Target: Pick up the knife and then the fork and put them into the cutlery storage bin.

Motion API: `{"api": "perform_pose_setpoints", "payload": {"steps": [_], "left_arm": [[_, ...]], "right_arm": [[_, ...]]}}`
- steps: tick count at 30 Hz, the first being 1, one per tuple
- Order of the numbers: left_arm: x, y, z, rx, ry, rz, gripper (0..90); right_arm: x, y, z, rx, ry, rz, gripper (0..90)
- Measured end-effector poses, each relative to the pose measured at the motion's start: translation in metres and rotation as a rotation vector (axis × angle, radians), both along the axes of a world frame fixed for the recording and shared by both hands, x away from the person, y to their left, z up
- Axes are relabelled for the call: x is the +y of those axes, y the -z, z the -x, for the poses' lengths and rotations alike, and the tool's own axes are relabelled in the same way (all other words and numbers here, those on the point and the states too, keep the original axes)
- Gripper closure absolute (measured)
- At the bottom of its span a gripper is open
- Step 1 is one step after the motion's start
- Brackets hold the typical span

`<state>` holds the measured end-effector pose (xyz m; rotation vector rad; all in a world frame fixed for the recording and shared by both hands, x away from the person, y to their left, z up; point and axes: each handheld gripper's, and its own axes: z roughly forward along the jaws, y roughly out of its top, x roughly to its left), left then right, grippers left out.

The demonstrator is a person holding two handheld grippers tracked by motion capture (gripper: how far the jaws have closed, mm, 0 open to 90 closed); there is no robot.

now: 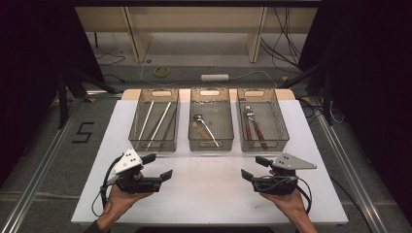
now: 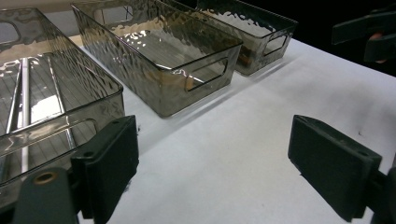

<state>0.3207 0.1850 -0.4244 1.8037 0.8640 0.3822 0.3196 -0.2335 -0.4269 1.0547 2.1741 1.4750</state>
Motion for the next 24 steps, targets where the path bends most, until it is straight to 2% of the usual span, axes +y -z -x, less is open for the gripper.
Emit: {"api": "perform_pose_setpoints", "payload": {"steps": [8,24], "left_arm": [[0.0017,-0.0004,0.0001,0.001,0.002,0.014,15.6],[0.0011,0.0001,-0.0004,0.012,0.011,0.02,15.5]], "right_arm": [[-0.0023,0.0052,0.0039,0.024,0.011,0.016,23.8],[-0.0032,0.0049,0.007,0.014,0.017,0.019,23.7]]}}
